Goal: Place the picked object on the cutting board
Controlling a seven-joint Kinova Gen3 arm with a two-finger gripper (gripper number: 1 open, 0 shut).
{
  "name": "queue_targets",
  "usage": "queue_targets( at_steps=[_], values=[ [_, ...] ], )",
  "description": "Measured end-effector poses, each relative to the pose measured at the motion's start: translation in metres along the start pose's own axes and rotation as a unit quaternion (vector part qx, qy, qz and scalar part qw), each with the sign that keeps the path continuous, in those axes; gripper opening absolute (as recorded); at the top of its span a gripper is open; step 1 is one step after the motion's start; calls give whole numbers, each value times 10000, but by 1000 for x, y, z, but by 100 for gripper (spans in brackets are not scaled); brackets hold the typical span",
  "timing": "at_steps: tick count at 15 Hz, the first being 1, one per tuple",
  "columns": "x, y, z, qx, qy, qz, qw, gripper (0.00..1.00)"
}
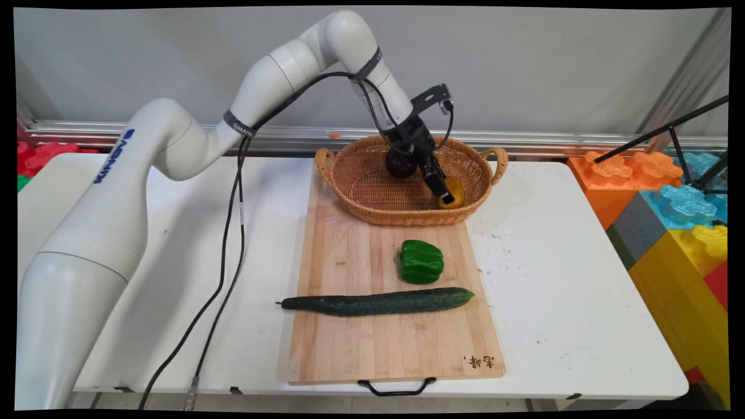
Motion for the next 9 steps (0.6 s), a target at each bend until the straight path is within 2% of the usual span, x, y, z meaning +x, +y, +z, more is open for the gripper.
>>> queue_targets(
  at_steps=[3, 6, 9],
  values=[
    [7, 4, -13, 168, 191, -28, 9997, 0],
    [15, 13, -38, 449, 447, -119, 9979, 0],
    [10, 29, -74, 638, 568, -483, 9952, 0]
  ],
)
